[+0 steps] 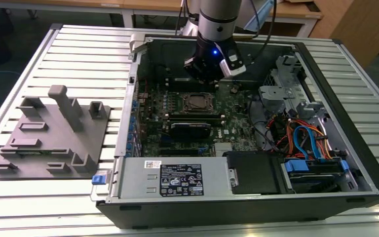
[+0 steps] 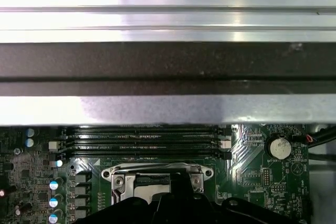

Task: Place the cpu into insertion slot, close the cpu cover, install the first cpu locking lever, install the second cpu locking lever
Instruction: 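Install the second cpu locking lever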

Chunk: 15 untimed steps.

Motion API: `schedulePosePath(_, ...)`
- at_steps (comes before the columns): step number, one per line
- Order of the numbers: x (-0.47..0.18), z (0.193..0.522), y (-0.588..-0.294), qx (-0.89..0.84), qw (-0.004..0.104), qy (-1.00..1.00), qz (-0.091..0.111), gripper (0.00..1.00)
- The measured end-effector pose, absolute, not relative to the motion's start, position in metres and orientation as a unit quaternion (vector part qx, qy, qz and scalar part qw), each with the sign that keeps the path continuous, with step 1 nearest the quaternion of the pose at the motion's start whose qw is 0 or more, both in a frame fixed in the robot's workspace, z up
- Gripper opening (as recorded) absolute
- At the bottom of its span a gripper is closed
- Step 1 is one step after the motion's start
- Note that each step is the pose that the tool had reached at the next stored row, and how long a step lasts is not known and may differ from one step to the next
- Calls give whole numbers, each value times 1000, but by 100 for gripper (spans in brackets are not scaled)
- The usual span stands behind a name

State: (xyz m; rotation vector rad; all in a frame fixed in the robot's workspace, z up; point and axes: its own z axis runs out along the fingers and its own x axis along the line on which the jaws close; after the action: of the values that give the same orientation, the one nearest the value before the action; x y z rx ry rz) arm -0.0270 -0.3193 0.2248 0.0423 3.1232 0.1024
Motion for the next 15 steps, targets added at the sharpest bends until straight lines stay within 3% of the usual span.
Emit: schedulePosePath(15,-27,225,-327,13,8,1000,10,10)
